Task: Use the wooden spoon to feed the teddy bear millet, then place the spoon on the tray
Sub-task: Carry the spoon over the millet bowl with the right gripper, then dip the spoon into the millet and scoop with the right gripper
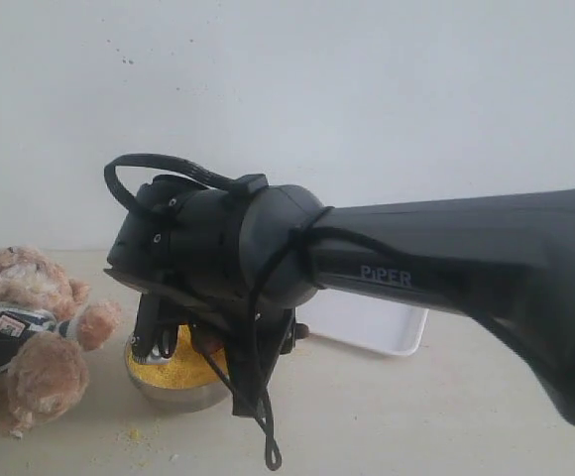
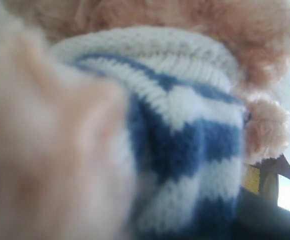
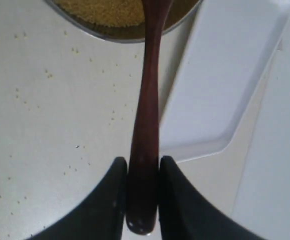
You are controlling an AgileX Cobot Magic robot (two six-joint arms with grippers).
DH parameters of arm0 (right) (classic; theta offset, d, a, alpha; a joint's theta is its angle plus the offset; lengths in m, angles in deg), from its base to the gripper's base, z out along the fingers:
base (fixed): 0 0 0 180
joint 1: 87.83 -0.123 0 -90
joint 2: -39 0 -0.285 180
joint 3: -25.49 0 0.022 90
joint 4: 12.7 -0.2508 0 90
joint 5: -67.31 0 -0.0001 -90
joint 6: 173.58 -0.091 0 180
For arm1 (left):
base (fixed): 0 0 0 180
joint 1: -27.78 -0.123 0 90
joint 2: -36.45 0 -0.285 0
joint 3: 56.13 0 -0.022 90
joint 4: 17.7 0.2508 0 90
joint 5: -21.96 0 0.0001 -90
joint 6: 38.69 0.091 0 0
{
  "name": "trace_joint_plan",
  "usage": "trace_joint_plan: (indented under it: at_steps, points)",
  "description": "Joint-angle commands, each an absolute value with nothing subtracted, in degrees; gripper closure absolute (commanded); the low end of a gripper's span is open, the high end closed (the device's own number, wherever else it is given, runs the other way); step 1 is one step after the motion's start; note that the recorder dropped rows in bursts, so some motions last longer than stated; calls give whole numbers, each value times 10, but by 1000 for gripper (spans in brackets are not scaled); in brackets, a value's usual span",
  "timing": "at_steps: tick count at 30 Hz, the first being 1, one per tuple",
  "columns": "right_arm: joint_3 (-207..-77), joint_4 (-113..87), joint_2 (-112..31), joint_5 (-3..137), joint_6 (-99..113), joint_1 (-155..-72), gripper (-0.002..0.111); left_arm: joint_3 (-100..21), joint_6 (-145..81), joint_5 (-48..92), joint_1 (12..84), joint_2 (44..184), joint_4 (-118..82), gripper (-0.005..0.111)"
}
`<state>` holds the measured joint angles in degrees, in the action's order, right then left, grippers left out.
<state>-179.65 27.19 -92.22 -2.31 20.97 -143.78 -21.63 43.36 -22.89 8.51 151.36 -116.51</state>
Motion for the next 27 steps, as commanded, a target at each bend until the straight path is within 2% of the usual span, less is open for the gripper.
trace_joint_plan:
  at_steps: [1, 27]
  points:
    - [-1800, 235, -917, 3, 226, -1438, 108, -219, 439, -236, 84, 1513, -1176, 103]
    - [-1800, 130, -917, 30, 177, -1420, 108, -219, 439, -249, 84, 1513, -1176, 103]
